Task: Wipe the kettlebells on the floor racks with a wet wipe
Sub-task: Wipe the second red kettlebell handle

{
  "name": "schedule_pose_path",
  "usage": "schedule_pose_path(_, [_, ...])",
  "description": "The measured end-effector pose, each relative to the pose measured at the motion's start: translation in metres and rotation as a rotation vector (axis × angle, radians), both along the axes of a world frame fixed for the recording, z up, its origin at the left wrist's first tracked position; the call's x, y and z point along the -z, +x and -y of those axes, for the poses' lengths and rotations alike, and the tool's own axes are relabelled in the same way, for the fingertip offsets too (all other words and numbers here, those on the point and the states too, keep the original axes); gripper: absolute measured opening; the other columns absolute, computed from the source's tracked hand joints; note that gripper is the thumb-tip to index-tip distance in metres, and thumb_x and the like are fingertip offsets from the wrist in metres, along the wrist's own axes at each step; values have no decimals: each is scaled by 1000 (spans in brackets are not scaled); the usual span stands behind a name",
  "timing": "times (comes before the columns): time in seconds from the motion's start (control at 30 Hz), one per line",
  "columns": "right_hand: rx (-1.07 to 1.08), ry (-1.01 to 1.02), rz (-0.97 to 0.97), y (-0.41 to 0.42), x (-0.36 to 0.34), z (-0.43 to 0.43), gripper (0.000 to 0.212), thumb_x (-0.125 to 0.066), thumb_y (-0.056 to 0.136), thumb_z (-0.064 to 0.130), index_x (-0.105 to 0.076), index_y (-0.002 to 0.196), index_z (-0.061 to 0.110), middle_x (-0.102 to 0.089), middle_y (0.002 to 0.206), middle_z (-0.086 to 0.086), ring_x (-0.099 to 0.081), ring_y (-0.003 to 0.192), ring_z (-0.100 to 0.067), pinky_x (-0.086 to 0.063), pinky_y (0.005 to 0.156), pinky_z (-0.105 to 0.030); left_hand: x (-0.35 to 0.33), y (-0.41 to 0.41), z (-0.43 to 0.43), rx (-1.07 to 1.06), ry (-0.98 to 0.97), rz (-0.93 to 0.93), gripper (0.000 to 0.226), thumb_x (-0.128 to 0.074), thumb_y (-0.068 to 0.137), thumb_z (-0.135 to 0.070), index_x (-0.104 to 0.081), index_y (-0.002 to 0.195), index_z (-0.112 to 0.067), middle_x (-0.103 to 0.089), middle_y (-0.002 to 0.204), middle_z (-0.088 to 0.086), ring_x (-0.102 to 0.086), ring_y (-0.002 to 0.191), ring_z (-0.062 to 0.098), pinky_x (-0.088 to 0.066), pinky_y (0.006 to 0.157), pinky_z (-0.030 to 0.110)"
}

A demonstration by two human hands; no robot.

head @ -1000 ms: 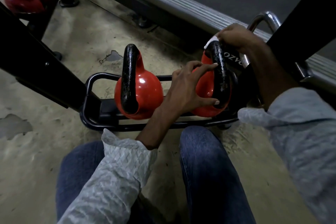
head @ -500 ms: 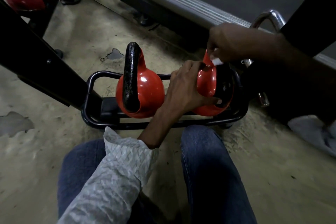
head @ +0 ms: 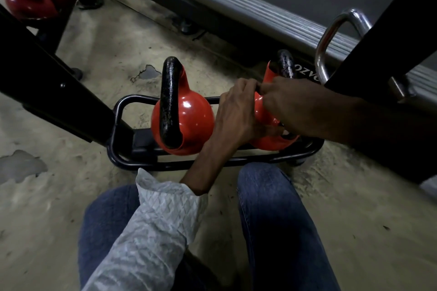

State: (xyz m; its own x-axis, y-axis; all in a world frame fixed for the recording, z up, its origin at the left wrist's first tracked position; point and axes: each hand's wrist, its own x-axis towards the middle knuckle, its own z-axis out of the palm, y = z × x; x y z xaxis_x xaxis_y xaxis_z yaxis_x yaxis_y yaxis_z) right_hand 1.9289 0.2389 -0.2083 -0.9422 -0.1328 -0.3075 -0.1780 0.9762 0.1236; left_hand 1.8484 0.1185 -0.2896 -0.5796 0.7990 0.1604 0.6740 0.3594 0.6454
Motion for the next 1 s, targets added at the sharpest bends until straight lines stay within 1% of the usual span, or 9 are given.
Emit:
schedule_pose_path(0.17, [138,-3,-99,-45,-10,-50,15,-69,80,15,-61,69,9,-62,86,-18,-61,82,-37,-53,74,-46,-1,1,-1,-25,-14,7,92,-91,47,-65,-52,118,-21,-50,118,-3,-49,103,14,-43,92,39])
schedule_pose_path(0.33, [388,-125,-49,-94,-11,-82,11,-73,76,14,-79,83,8,-70,72,-15,-66,72,-35,-51,64,-34,1,0,-1,-12,-3,-6,89,-89,49,-67,-52,116,-21,-50,119,-4,-52,107,15,-41,97,39])
schedule_pose_path(0.4, [523,-253,35,-102,-18,-98,18,-76,73,25,-81,87,15,-74,80,-11,-70,81,-31,-56,73,-38,0,1,-1,-10,6,-19,88,-89,48,-67,-53,115,-22,-51,120,-4,-52,108,15,-40,98,38])
schedule_pose_path(0.5, [772,-467,13,-99,-4,-131,55,-73,50,58,-80,90,21,-78,93,-3,-73,90,-25,-59,89,-46,0,1,-2,-5,12,-32,88,-89,47,-67,-53,114,-23,-51,120,-4,-52,109,15,-39,99,38])
schedule_pose_path(0.57, [967,-701,-96,-85,20,-136,57,-78,53,51,-79,96,14,-77,94,-6,-72,83,-24,-60,81,-40,0,0,-3,0,16,-36,90,-90,46,-66,-53,115,-23,-50,121,-5,-52,110,15,-39,100,38])
schedule_pose_path(0.67, [1225,-1202,-298,-65,57,-124,36,-85,68,18,-78,99,1,-75,93,-15,-67,72,-20,-60,69,-32,0,-1,-6,18,17,-34,97,-90,44,-65,-53,122,-22,-50,124,-4,-52,114,15,-39,102,41])
schedule_pose_path(0.77, [1249,-1469,-568,-50,75,-106,19,-73,82,4,-76,99,-3,-75,94,-23,-75,83,-30,-62,84,-42,1,-2,-7,34,33,-32,104,-90,45,-64,-51,131,-22,-50,131,-2,-52,119,16,-38,105,45])
schedule_pose_path(0.87, [1163,-1651,-730,-30,73,-83,20,-74,86,11,-75,103,1,-75,98,-23,-74,95,-38,-61,86,-44,2,-2,-8,54,38,-19,111,-90,47,-62,-46,141,-23,-47,138,-1,-50,126,17,-35,109,46])
schedule_pose_path(1.0, [1100,-1764,-751,6,70,-60,13,-64,94,4,-73,98,12,-78,90,0,-73,84,-12,-58,77,-25,0,-4,-10,99,16,-15,118,-91,50,-59,-39,150,-25,-42,144,1,-46,131,21,-34,111,45])
